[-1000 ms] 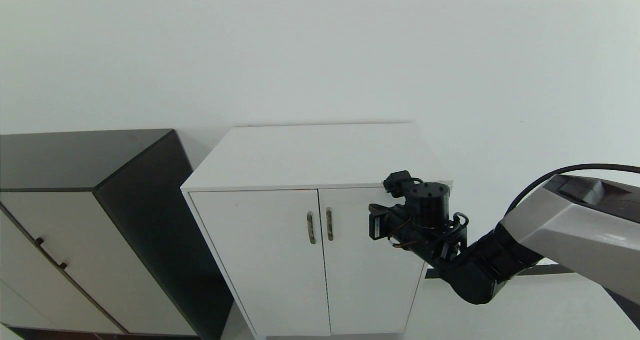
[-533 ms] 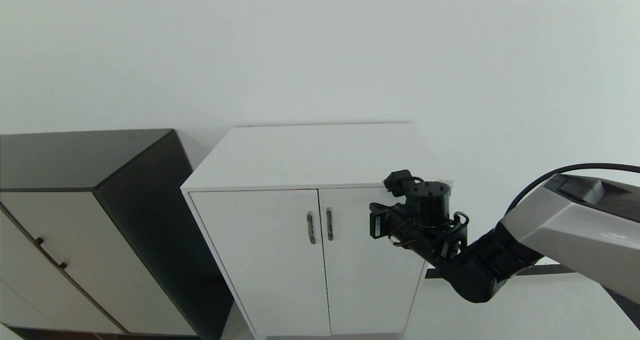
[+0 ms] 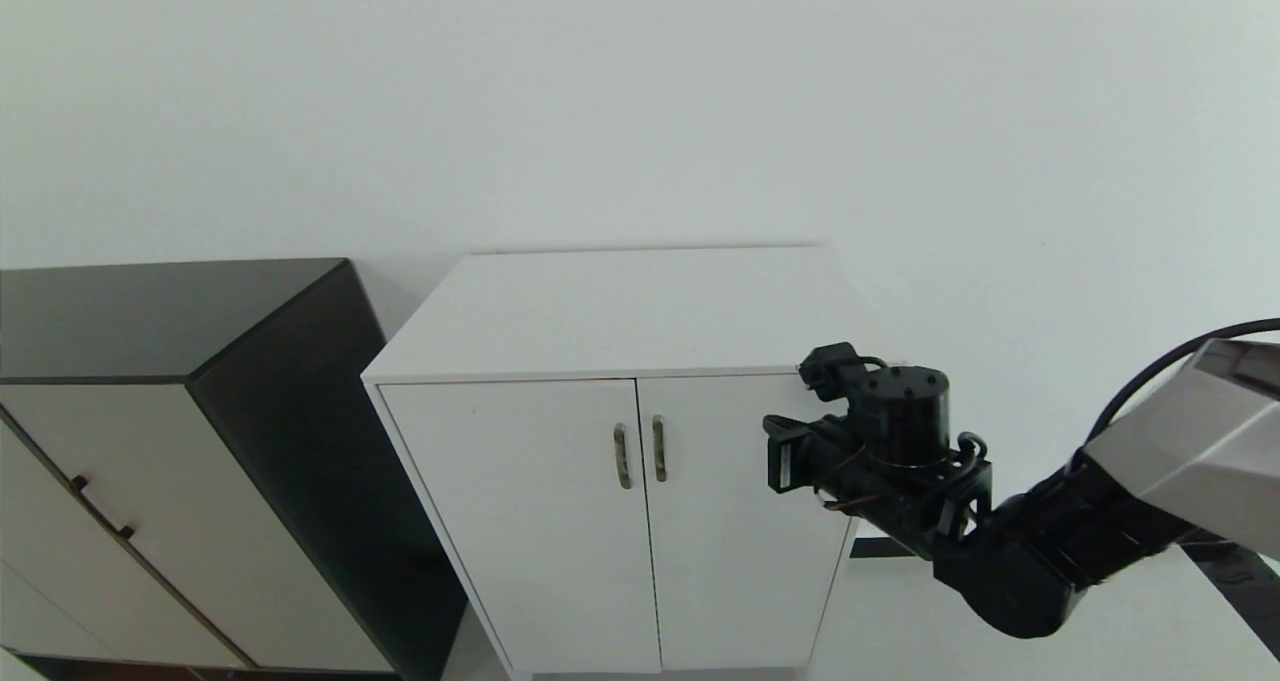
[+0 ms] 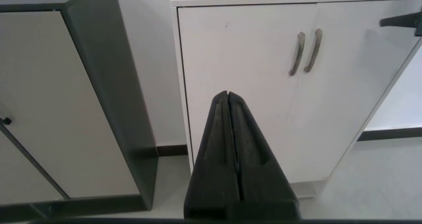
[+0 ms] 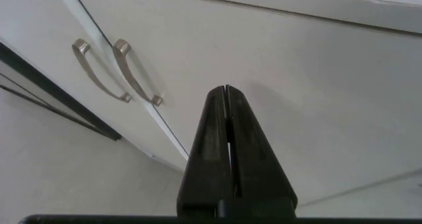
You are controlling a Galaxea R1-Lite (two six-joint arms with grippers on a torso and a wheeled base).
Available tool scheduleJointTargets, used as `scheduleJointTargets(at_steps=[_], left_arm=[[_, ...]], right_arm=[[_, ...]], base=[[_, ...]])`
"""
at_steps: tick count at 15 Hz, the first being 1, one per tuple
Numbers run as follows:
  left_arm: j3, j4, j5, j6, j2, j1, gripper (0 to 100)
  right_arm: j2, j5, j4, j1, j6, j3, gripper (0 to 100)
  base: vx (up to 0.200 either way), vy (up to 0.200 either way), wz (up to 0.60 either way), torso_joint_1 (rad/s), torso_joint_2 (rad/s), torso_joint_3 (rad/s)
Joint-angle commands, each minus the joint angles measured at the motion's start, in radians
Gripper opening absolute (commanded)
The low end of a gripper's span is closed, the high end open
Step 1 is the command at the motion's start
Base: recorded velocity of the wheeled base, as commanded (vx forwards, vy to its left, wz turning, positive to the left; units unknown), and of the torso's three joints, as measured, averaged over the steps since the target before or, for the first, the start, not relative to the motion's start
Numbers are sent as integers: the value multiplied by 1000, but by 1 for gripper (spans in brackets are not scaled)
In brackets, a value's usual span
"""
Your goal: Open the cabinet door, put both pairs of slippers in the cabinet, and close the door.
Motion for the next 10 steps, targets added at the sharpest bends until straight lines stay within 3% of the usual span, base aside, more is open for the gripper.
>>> scheduleJointTargets(at_steps=[1,4,10], left_arm=[[0,0,-1,0,0,0,0],[0,0,-1,0,0,2,0],[0,0,1,-1,0,0,0]], right_arm=[[-159,-4,0,-6,0,146,0],[-361,-33,0,-93,-2,353,0],[-729,-24,10,-370,-57,783,0]], base=[[0,0,0,0,0,0],[0,0,0,0,0,0],[0,0,0,0,0,0]])
